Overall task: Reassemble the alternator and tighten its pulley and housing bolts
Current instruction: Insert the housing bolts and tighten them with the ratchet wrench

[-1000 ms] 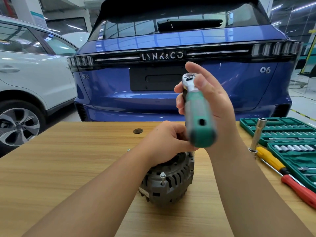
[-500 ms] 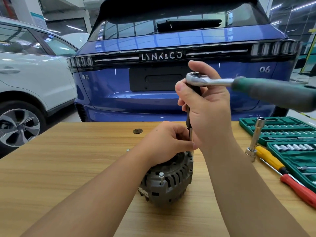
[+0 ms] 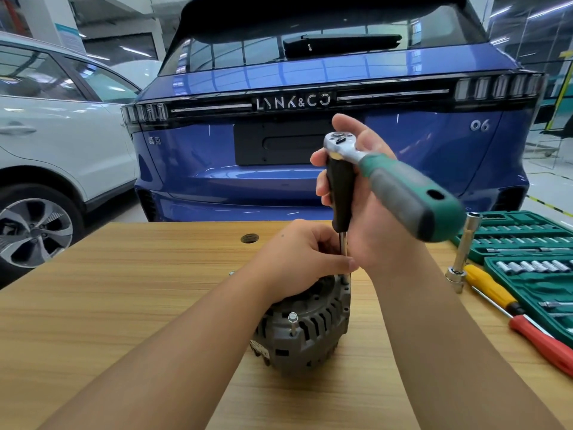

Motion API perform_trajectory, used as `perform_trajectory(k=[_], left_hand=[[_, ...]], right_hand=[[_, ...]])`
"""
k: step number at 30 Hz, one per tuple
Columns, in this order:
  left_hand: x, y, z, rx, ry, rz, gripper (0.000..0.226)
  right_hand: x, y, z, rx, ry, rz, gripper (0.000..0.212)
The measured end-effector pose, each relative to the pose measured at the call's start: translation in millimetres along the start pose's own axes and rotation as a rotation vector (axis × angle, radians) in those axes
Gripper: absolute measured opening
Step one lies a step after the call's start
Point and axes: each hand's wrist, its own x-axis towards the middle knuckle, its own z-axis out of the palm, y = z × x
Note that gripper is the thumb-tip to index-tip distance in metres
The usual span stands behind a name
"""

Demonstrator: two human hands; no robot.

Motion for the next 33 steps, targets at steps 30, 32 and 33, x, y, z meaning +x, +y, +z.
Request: perform_trajectory(k=[30,32,33], left_hand=[[0,2,-1,0.031,-0.004,-0.009,0.011],[0,2,-1,0.027,-0.005,-0.009,0.012],[0,2,-1,0.03,-0.003,-0.008,0.012]], right_hand=[[9,-6,-10,0.044,-0.138,0.038,0.03],[5,-3,-9,0.068,-0.105,0.023,0.038],[3,-1,-7,0.066,-0.071,0.014,0.041]])
